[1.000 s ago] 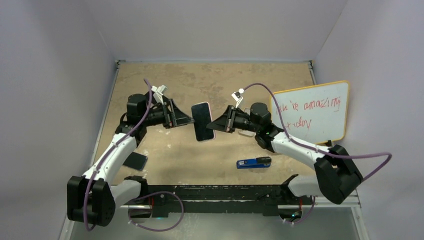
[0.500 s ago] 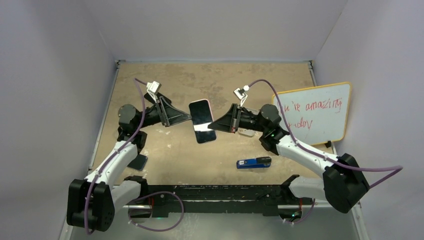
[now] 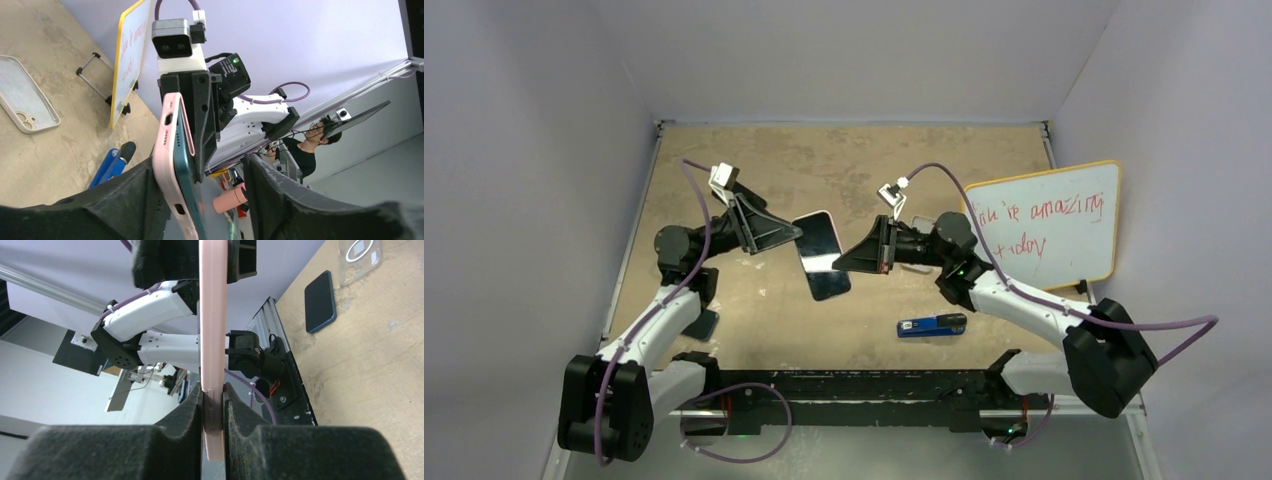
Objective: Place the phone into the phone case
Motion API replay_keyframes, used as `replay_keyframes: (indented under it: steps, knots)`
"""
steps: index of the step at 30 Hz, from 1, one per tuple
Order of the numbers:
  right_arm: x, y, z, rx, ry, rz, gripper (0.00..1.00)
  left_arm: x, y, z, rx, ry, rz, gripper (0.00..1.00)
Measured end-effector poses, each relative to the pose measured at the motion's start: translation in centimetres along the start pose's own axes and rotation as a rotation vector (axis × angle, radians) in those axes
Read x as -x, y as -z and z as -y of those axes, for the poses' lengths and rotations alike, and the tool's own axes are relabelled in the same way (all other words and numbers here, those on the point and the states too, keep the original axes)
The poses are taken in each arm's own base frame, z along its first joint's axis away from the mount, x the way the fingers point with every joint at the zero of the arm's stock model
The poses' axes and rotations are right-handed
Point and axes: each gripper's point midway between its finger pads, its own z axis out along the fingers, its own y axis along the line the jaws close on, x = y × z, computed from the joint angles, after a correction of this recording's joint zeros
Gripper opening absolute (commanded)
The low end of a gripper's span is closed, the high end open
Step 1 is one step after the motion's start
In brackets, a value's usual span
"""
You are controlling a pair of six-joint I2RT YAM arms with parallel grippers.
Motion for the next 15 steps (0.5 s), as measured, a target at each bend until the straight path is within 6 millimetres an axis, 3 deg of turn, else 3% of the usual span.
replay_keyframes:
  steps: [5, 8, 12, 15]
  knots:
    - [-0.4, -0.2, -0.4, 0.017, 0.013, -0.011, 0.0, 0.1, 0.1, -0.8, 0.02, 0.058, 0.035, 0.0]
    - [-0.4, -0.3, -0.3, 0.012, 0.023, -0.009, 0.0, 0.1, 0.2, -1.2, 0.04, 0.085, 0.044, 0.0]
    - [-0.5, -0.3, 0.2, -0.007, 0.019, -0.01, 0.15, 0.0, 0.3, -1.8, 0.082, 0.102, 0.051, 0.0]
    - [-0.5, -0.3, 0.8, -0.034, 0.008, -0.004, 0.19, -0.1, 0.4, -2.4, 0.126, 0.105, 0.049, 0.0]
